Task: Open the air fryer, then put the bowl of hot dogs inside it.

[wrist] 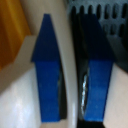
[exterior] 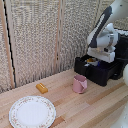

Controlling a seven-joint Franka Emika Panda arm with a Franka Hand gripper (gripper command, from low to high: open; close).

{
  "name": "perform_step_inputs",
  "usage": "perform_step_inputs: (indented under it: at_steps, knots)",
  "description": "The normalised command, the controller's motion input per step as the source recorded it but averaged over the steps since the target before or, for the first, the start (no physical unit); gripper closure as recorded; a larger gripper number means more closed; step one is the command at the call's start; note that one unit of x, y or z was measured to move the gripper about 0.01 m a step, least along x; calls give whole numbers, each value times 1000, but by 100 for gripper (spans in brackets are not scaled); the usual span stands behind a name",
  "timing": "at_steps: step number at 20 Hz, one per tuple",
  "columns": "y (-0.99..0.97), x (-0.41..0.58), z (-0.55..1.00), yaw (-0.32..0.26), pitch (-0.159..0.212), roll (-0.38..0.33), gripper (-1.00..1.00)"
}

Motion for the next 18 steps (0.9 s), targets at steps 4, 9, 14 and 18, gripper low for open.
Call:
perform_step_inputs:
  at_steps: [4, 9, 14, 18]
  knots:
    - [-9, 377, 18, -133, -53, -21, -100]
    - [-5, 258, 295, -26, -5, -36, -100]
    - [0, 167, 708, -2, 91, -41, -100]
    - [83, 196, 845, -36, 98, -10, -100]
